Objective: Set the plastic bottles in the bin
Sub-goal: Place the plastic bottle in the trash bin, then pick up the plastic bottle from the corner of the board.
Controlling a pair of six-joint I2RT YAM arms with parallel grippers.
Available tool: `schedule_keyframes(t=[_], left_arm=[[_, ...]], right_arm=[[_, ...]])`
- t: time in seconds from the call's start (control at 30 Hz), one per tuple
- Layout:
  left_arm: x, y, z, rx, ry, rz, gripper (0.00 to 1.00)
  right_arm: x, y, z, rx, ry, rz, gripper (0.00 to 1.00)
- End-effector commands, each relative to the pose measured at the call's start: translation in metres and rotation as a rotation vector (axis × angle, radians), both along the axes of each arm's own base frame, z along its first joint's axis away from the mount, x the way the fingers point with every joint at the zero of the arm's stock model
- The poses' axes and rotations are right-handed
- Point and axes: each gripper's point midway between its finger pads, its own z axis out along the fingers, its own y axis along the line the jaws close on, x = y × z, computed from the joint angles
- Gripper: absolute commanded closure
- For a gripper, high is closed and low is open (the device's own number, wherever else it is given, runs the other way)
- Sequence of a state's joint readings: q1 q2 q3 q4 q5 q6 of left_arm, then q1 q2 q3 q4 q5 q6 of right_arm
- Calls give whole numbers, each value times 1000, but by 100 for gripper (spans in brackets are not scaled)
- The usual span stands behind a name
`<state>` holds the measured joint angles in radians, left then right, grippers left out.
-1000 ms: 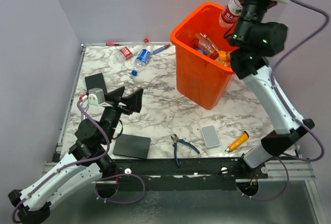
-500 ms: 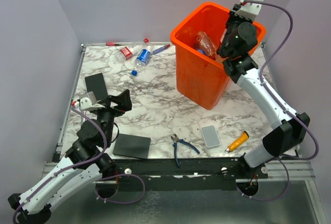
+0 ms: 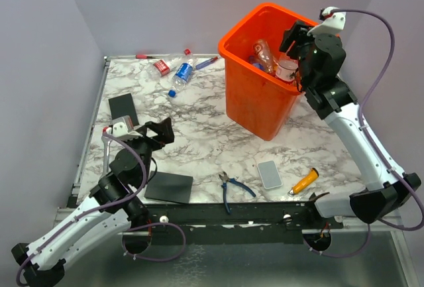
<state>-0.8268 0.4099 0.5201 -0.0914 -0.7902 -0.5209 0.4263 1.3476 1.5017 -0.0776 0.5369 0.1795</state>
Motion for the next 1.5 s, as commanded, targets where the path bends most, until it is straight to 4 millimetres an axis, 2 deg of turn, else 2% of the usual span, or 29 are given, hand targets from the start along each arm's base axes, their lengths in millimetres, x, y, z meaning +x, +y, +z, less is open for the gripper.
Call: schedule_keyframes(t=[0.0,0.07,0.13,0.23,0.3,0.37,0.43,0.5,0.6,0.63,0.73,0.8,0.97,1.1,1.23,1.47], left_arm=[[5,-4,5,29,18,5,1],[8,-8,3,47,32,2,1],[11,-12,2,64,45,-2,1],[17,-17,3,91,72,4,1],[21,-18,4,102,88,26,1],[26,-17,9,110,94,59,1],[33,-16,14,122,99,96,1],[42,-16,21,138,97,115,1],[81,-10,19,128,170,132,1],[96,-13,13,94,212,80,1],[140,3,-17,12,338,78,1],[165,4,-37,66,399,94,1],[221,5,-108,238,561,46,1],[248,4,-153,370,645,-18,1],[270,6,-176,458,678,-61,7],[295,16,-204,600,723,-79,8]], right_arm=[[-15,29,20,52,53,182,29],[-13,37,15,39,135,218,25],[-15,34,17,47,175,200,22],[-34,14,43,82,81,141,21],[-54,2,66,112,-7,132,21],[-72,2,81,140,-60,175,21],[-91,13,91,165,-100,279,21],[-114,32,98,173,-147,437,22],[-158,62,102,180,-221,693,22],[-172,67,100,179,-233,756,22],[-201,73,87,188,-233,854,22],[-215,71,73,207,-228,881,22],[-242,64,36,219,-207,904,23],[-251,58,10,213,-157,897,23],[-262,54,1,197,-153,901,23],[-272,53,1,188,-178,918,24]])
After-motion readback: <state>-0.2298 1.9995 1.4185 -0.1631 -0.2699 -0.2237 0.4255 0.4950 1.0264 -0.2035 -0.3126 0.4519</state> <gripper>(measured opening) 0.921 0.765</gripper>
